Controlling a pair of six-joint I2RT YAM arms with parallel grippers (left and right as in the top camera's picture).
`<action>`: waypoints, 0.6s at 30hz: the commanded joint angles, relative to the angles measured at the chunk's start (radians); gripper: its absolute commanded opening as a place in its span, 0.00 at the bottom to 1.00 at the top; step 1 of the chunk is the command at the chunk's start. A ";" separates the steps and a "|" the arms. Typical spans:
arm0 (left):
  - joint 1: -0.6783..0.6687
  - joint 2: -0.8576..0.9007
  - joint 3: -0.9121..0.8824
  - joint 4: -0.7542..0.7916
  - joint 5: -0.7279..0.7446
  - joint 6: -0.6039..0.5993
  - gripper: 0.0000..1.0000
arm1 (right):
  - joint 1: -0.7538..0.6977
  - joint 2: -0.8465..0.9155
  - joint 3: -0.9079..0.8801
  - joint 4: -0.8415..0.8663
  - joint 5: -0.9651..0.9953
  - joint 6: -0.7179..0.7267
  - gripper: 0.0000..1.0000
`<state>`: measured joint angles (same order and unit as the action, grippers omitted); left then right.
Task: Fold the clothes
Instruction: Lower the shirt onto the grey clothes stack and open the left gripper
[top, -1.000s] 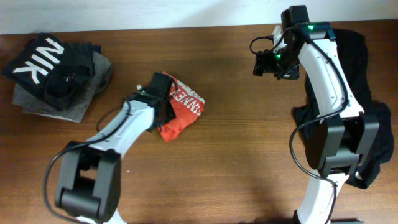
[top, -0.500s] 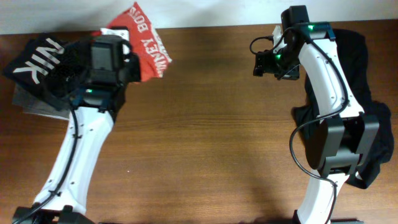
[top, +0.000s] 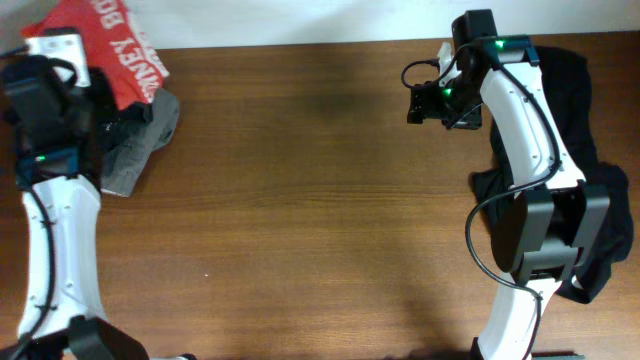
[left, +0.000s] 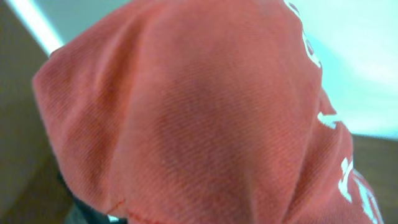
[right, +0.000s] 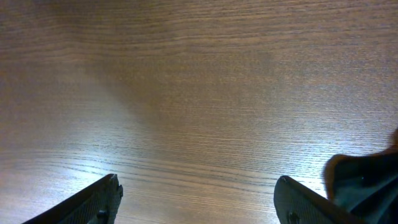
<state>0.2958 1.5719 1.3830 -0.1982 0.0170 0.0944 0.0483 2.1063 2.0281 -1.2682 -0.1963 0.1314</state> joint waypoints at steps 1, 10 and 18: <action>0.063 0.071 0.013 0.008 -0.020 -0.347 0.00 | -0.003 -0.032 0.017 -0.002 0.016 -0.003 0.83; 0.119 0.221 0.013 0.079 -0.092 -0.912 0.00 | -0.003 -0.032 0.017 -0.022 0.016 -0.004 0.83; 0.119 0.315 0.013 0.340 0.071 -0.966 0.01 | -0.003 -0.031 0.017 -0.021 0.016 -0.004 0.83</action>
<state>0.4164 1.8656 1.3827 0.0505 -0.0162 -0.8097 0.0479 2.1063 2.0281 -1.2865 -0.1955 0.1310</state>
